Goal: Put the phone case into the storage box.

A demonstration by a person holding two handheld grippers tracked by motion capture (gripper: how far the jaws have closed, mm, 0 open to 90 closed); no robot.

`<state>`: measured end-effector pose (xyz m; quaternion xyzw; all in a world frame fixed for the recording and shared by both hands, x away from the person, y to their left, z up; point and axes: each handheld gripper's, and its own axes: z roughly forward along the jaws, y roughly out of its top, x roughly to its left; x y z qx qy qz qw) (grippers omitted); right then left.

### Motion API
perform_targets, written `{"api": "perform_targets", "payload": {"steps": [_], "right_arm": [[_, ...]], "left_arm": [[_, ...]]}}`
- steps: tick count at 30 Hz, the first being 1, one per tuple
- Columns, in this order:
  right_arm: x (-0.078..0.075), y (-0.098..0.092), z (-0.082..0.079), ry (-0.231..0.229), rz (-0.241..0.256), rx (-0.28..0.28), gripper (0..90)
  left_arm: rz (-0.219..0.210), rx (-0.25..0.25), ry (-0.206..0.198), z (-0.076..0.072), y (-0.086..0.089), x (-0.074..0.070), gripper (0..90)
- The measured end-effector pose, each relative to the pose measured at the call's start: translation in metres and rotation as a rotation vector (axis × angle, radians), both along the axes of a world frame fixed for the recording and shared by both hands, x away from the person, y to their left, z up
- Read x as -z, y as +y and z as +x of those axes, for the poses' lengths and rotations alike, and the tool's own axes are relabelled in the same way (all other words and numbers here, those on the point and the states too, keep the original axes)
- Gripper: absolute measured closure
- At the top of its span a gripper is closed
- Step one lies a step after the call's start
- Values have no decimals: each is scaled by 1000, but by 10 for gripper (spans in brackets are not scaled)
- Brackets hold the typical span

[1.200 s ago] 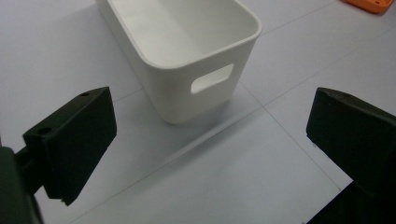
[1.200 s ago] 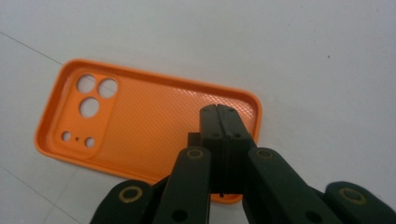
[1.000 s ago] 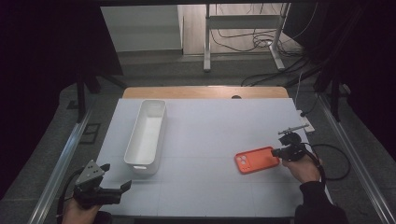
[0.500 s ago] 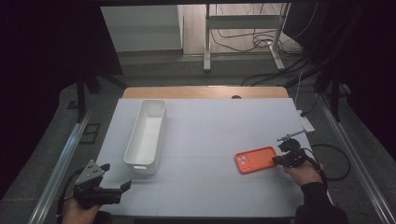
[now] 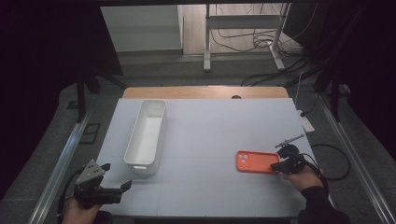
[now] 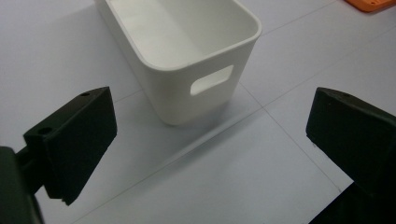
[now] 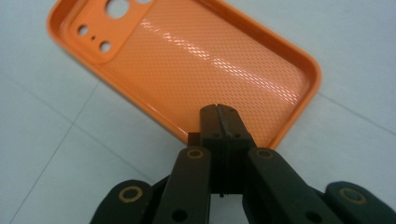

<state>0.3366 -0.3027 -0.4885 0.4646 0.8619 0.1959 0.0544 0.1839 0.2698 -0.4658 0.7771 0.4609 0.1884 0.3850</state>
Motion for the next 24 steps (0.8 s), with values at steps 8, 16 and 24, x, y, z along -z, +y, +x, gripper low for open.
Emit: {"api": "perform_targets", "payload": {"steps": [8,16,24], "right_arm": [[0,6,-11,26,10,-46,896],[2,18,-17,44,2,-94,896],[3,32,-24,57,-3,-151,896]], "left_arm": [[1,0,1,0,0,0,24],[1,0,2,0,0,0,24],[2,-1,2,0,0,0,25]]}}
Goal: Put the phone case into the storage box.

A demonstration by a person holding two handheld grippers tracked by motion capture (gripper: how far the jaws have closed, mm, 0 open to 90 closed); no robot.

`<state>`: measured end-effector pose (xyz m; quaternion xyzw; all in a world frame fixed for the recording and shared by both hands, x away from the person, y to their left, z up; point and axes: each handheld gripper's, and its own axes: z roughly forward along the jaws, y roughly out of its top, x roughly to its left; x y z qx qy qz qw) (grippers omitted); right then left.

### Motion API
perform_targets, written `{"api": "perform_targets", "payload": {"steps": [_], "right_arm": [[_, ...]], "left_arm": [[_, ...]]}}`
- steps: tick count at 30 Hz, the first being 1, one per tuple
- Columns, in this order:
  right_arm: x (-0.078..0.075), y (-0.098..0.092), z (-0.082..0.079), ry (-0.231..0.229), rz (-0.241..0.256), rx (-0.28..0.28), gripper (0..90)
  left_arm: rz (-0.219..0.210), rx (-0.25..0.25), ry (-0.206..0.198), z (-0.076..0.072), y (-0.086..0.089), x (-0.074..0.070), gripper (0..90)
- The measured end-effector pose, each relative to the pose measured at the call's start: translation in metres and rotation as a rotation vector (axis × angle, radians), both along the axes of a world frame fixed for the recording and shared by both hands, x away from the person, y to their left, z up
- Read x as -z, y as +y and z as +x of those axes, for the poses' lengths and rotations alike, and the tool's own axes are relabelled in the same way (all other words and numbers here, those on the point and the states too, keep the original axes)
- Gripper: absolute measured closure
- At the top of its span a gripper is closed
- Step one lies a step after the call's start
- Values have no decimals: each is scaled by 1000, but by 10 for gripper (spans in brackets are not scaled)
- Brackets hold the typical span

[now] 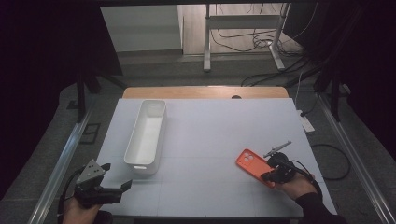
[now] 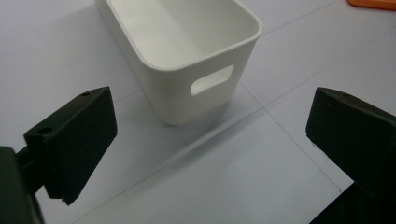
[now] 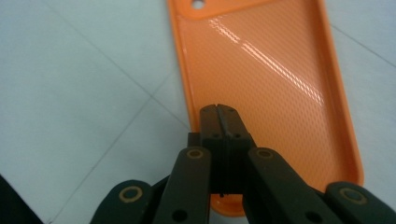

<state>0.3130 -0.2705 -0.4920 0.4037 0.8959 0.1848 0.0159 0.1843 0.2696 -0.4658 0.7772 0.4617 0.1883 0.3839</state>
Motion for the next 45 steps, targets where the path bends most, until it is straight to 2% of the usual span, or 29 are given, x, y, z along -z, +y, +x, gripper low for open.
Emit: {"api": "perform_targets", "payload": {"steps": [10,25,28,31,36,37,41,45], "right_arm": [[1,16,-4,4,9,-53,896],[2,25,-4,6,19,-73,896],[-1,23,-4,-7,21,-70,896],[-5,21,-5,-37,33,-63,896],[-17,14,-9,-125,65,-44,893],[-17,14,-9,-125,65,-44,893],[-26,10,-12,-186,84,-27,836],[-31,9,-16,-226,75,-20,782]], "left_arm": [[0,-3,1,0,0,0,25],[1,-2,2,0,0,0,25],[1,-2,1,0,0,0,25],[1,-2,1,0,0,0,25],[1,-1,1,0,0,0,25],[1,-1,1,0,0,0,25],[0,-1,1,0,0,0,25],[-1,-1,1,0,0,0,25]]}}
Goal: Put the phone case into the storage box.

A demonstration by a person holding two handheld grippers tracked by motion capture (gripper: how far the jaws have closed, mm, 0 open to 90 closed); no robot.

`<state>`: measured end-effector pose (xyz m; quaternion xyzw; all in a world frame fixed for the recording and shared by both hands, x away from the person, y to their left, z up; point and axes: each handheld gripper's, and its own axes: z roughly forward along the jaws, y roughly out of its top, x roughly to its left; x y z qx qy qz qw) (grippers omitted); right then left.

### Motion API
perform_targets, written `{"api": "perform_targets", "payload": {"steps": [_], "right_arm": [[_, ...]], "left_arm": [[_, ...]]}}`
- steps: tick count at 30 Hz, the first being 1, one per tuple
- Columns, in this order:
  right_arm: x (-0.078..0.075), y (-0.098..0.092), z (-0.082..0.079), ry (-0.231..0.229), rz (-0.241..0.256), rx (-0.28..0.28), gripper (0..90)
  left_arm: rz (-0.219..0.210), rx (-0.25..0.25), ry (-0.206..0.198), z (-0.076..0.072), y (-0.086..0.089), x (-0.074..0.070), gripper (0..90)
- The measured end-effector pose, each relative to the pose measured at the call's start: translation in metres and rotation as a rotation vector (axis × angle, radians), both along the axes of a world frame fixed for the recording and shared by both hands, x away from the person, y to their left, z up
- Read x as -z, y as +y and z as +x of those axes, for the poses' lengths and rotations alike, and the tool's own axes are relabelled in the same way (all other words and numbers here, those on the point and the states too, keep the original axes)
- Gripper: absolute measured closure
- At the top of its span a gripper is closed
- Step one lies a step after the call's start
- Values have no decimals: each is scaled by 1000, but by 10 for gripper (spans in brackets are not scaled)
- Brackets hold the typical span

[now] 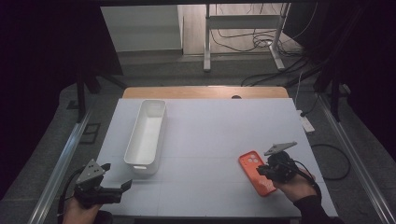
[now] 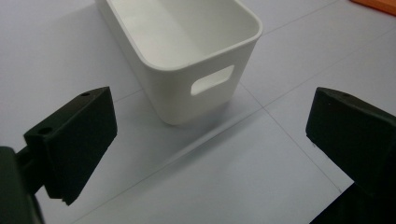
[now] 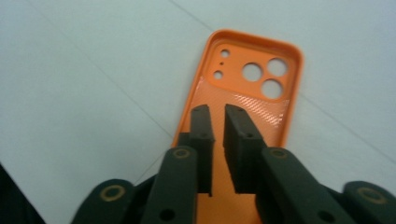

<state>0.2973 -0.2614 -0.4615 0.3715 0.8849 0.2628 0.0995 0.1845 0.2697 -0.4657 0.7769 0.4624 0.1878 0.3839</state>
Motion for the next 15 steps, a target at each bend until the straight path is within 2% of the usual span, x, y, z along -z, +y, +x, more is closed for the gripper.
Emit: {"api": "perform_targets", "payload": {"steps": [6,10,11,15], "right_arm": [[-9,-4,-4,-66,15,56,636],[-11,-12,-3,-86,22,98,518],[-11,-12,-3,-86,22,98,518],[-14,-20,-3,-123,56,158,345]], "left_arm": [[0,2,1,0,0,0,25],[-2,4,1,0,0,0,25],[-2,4,1,0,0,0,25],[-1,7,2,1,-1,0,25]]}}
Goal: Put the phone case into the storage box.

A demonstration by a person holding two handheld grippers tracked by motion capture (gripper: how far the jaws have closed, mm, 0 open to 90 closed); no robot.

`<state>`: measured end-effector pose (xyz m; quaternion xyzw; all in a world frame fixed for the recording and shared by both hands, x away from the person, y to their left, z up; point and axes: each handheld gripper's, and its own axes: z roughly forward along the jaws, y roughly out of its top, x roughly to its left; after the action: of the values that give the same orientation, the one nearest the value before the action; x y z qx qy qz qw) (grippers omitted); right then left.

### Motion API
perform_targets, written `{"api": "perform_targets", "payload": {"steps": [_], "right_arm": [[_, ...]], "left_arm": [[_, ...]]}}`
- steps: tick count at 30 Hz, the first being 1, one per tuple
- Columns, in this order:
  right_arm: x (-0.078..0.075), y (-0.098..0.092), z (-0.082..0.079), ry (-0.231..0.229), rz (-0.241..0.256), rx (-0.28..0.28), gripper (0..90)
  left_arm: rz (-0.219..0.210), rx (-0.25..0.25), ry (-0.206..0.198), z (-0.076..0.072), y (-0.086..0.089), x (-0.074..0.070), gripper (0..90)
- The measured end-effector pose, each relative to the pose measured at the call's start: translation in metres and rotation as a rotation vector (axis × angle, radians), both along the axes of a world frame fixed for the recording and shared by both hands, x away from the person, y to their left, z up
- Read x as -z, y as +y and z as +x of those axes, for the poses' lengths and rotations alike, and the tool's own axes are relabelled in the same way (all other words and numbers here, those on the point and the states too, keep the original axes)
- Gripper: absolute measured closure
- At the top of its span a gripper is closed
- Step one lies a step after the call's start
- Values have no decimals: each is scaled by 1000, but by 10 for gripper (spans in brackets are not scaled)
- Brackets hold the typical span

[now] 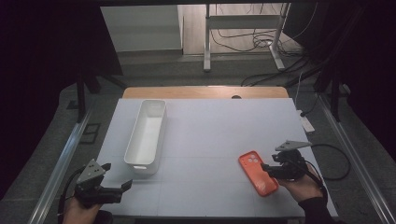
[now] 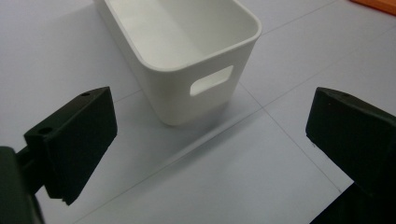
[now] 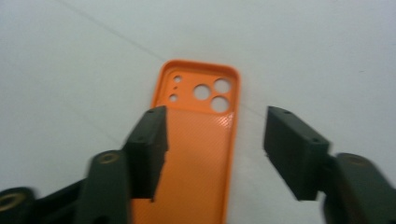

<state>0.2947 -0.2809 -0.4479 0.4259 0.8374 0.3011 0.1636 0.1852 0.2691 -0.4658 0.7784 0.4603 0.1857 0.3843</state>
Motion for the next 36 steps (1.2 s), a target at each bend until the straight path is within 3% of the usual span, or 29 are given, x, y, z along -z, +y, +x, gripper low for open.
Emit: {"api": "perform_targets", "payload": {"steps": [3,4,5,8,15,21,36], "right_arm": [[0,-6,1,7,25,30,206],[0,-6,1,7,25,30,206],[2,-9,1,7,35,41,125],[3,-11,1,-12,22,64,50],[4,-16,-3,-7,42,12,0],[3,-21,-2,3,71,35,0],[22,-23,5,36,19,47,0]], "left_arm": [[-1,1,0,0,0,0,26],[-1,1,0,0,0,0,26],[0,2,-2,1,0,0,26],[1,4,-1,1,0,0,25],[0,4,-1,1,0,0,26],[1,6,-1,1,-1,0,26],[2,8,-2,1,-1,0,26]]}}
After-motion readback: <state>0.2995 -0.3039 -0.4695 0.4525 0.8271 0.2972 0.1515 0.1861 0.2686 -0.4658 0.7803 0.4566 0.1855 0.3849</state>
